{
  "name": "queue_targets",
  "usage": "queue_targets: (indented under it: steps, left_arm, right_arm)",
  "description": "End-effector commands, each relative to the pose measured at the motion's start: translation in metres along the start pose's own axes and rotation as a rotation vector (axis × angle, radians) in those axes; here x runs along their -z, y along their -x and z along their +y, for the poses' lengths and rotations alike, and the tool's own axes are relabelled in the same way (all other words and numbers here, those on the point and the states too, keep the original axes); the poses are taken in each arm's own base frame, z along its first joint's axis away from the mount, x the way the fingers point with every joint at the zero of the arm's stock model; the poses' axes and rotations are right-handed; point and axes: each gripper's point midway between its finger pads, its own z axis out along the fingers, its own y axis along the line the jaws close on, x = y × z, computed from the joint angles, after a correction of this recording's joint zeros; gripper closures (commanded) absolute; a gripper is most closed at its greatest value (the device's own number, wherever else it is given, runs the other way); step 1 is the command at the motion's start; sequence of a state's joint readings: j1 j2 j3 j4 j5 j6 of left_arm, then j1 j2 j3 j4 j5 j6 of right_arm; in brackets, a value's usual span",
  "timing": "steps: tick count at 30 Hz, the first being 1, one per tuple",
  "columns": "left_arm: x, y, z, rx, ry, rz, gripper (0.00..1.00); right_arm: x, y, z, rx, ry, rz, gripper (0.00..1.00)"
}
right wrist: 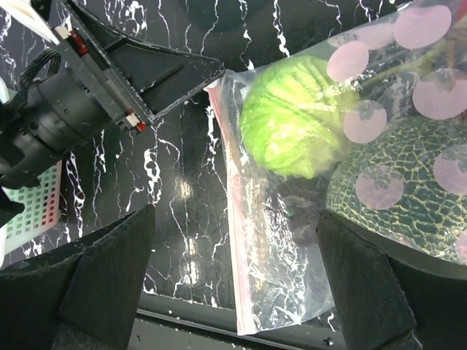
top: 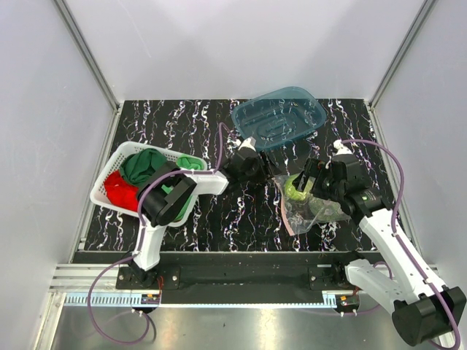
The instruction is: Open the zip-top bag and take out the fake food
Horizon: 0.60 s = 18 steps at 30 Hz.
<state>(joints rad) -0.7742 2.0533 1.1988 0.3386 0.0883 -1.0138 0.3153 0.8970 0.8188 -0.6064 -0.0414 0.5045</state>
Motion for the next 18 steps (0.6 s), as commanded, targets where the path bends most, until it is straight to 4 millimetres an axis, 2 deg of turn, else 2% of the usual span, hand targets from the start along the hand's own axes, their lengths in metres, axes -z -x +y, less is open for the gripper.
queue_targets:
  steps: [1, 2, 3, 5, 6, 10, 16, 17, 18]
  left_arm:
    - [-0.007, 0.010, -0.017, 0.033, -0.070, -0.016, 0.38]
    - [-0.008, 0.008, -0.014, 0.036, -0.062, -0.013, 0.41]
    - [-0.008, 0.009, -0.012, 0.040, -0.057, -0.017, 0.49]
    - [-0.006, 0.008, -0.009, 0.046, -0.053, -0.027, 0.57]
    - [-0.007, 0.008, -0.007, 0.047, -0.053, -0.027, 0.68]
    - [0.000, 0.010, -0.009, 0.045, -0.067, -0.029, 1.00]
    - [0.047, 0.021, -0.011, 0.009, -0.036, -0.092, 1.00]
    - [0.062, 0.026, -0.022, 0.003, -0.048, -0.106, 1.00]
    - [0.070, 0.023, -0.016, -0.010, -0.033, -0.108, 1.00]
  right_arm:
    - [0.007, 0.015, 0.003, 0.024, -0.011, -0.041, 0.00]
    - [0.007, 0.015, 0.003, 0.022, -0.012, -0.039, 0.00]
    - [0.006, 0.014, 0.002, 0.022, -0.020, -0.029, 0.00]
    - [0.005, 0.012, 0.004, 0.022, -0.015, -0.012, 0.00]
    - [0.004, 0.008, 0.007, 0.029, 0.001, 0.011, 0.00]
    - [0.001, -0.003, 0.017, 0.093, 0.067, 0.087, 0.00]
    - [0.002, -0.017, 0.047, 0.176, 0.184, 0.157, 0.00]
    - [0.003, -0.019, 0.053, 0.189, 0.196, 0.162, 0.00]
    - [0.004, -0.018, 0.059, 0.198, 0.205, 0.159, 0.00]
